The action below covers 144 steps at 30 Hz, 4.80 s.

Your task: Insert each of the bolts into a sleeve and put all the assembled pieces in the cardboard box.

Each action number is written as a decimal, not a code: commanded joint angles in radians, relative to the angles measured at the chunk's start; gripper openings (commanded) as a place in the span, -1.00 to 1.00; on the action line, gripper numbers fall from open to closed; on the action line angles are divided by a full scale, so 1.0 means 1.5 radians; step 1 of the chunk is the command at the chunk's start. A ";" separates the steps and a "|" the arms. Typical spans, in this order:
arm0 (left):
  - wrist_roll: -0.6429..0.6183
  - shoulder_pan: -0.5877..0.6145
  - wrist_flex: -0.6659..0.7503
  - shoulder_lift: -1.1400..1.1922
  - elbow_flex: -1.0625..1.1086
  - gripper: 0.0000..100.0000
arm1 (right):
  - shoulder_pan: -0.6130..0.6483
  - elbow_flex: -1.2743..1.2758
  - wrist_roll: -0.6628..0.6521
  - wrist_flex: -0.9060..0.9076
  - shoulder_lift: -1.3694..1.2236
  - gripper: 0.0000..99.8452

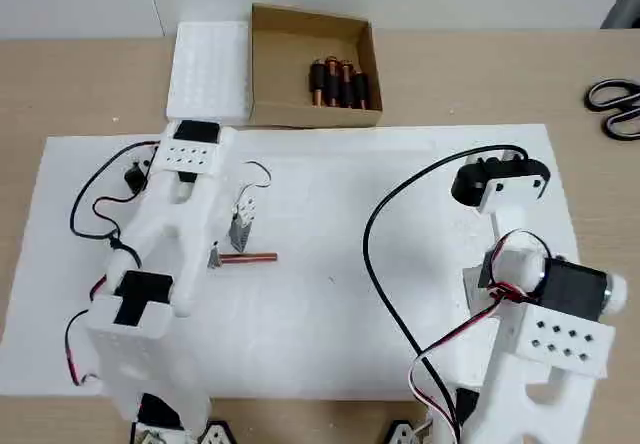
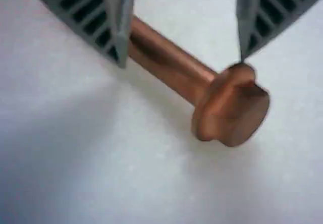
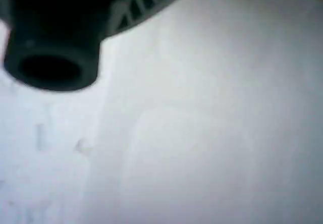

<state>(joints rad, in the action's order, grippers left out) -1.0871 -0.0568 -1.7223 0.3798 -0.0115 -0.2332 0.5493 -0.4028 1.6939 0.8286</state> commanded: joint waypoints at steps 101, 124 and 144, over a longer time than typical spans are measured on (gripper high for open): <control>0.323 -0.137 -0.007 -0.700 -0.077 -0.99 | 0.312 -0.154 0.191 0.014 0.137 -0.99; 0.402 -0.137 0.399 -1.251 0.563 -0.99 | 0.494 0.313 0.259 -0.362 0.527 -0.99; 0.307 -0.243 0.486 -1.274 0.582 -0.99 | 0.631 0.528 0.258 -0.548 0.654 -0.99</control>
<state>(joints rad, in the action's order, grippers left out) -0.6130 -0.3851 -1.0273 -1.5244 0.8585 0.6797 1.3380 -0.0207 0.9237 1.8013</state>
